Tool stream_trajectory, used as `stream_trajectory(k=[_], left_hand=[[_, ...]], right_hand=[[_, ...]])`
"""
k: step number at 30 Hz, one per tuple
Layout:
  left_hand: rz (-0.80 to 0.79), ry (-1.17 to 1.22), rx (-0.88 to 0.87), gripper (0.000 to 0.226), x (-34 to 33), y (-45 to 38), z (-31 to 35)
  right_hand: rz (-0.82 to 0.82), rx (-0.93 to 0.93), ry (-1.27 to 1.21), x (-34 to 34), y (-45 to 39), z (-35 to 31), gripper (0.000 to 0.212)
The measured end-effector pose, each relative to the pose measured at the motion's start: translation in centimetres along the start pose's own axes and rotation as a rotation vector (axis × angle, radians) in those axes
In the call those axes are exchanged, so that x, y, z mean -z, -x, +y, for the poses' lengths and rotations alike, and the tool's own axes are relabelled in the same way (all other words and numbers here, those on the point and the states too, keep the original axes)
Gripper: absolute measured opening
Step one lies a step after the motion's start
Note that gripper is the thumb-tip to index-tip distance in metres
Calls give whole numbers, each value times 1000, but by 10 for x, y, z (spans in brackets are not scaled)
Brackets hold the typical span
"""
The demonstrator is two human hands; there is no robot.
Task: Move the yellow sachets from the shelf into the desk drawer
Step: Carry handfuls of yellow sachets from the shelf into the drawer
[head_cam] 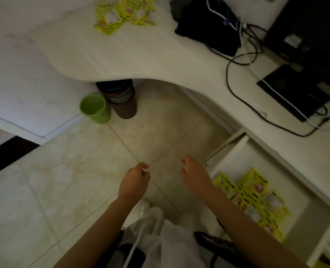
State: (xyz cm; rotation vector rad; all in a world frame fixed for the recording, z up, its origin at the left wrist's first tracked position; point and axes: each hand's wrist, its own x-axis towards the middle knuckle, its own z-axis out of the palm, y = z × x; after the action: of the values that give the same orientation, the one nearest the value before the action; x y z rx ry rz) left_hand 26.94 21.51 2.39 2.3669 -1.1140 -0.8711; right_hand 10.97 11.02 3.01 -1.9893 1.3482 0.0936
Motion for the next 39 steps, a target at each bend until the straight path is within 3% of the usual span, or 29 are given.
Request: stream_trajectory(k=[14,30,39], left_hand=[[106,-20,31,26,125,-109,-69],[285,-128,-80,22,215,-329,-12],[296,-157,-119,25,269,-441,8]], right_hand=[[-15,116,3,-16,-109,-149,35],[44,273,150,81,-334,-238,32],[34,292,190,126,-438,-282,34]])
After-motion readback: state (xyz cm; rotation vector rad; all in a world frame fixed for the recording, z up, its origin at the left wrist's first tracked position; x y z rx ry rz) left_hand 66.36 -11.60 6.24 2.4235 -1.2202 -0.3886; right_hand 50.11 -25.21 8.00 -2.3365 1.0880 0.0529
